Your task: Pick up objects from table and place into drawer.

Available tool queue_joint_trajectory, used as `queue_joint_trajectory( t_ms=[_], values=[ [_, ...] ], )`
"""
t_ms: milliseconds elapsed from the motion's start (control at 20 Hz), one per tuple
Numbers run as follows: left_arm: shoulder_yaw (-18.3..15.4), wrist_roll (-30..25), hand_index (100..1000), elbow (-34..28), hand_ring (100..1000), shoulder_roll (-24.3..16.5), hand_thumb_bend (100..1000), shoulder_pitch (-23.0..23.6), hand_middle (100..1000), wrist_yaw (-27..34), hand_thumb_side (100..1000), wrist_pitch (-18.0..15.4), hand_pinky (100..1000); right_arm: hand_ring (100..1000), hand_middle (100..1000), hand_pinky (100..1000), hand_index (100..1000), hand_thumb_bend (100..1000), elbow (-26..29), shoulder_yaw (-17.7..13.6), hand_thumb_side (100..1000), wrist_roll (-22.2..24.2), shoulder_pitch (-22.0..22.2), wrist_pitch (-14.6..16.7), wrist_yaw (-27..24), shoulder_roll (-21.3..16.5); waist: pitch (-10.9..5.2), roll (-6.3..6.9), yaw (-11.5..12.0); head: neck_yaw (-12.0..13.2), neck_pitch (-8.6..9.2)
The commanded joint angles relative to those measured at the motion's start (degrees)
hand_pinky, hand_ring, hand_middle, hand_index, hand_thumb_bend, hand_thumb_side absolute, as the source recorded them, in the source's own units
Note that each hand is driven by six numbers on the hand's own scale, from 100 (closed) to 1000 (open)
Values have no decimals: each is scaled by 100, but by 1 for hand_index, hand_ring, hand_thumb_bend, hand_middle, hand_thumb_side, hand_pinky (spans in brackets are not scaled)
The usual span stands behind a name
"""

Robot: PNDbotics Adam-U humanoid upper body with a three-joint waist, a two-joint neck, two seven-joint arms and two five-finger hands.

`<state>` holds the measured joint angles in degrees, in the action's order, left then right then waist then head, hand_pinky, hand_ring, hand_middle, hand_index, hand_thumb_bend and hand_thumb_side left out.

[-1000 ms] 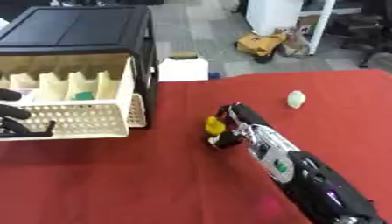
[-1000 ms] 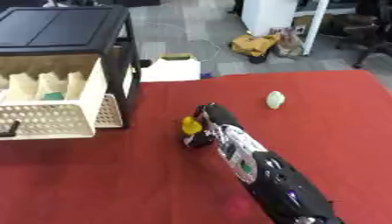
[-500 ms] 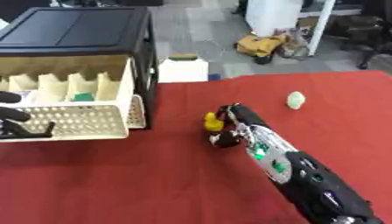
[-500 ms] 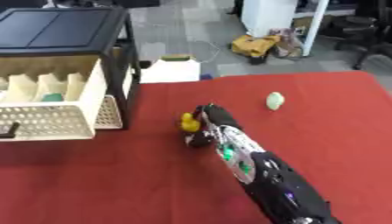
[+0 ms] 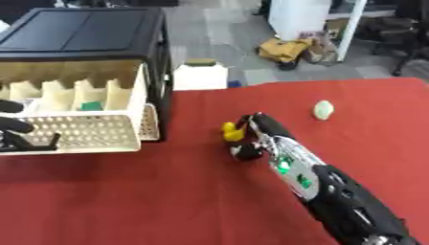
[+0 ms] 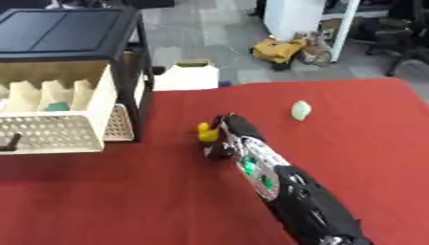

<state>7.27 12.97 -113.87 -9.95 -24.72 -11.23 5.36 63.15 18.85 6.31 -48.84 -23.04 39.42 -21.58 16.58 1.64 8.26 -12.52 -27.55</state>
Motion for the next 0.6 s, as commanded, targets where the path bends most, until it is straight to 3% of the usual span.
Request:
queue_joint_trajectory(
  t_ms=[50, 600],
  values=[
    [6, -23, 814, -72, 523, -25, 100, -48, 583, -17, 1000, -4, 416, 731, 467, 687, 754, 224, 13, -38, 243, -9, -33, -38, -74, -73, -74, 6, -1, -26, 85],
    [8, -71, 814, -72, 525, -16, 100, -37, 585, -12, 1000, 4, 417, 713, 436, 675, 710, 213, 24, -25, 213, -227, -28, 2, -30, -56, -83, 5, 4, -56, 113]
  ],
)
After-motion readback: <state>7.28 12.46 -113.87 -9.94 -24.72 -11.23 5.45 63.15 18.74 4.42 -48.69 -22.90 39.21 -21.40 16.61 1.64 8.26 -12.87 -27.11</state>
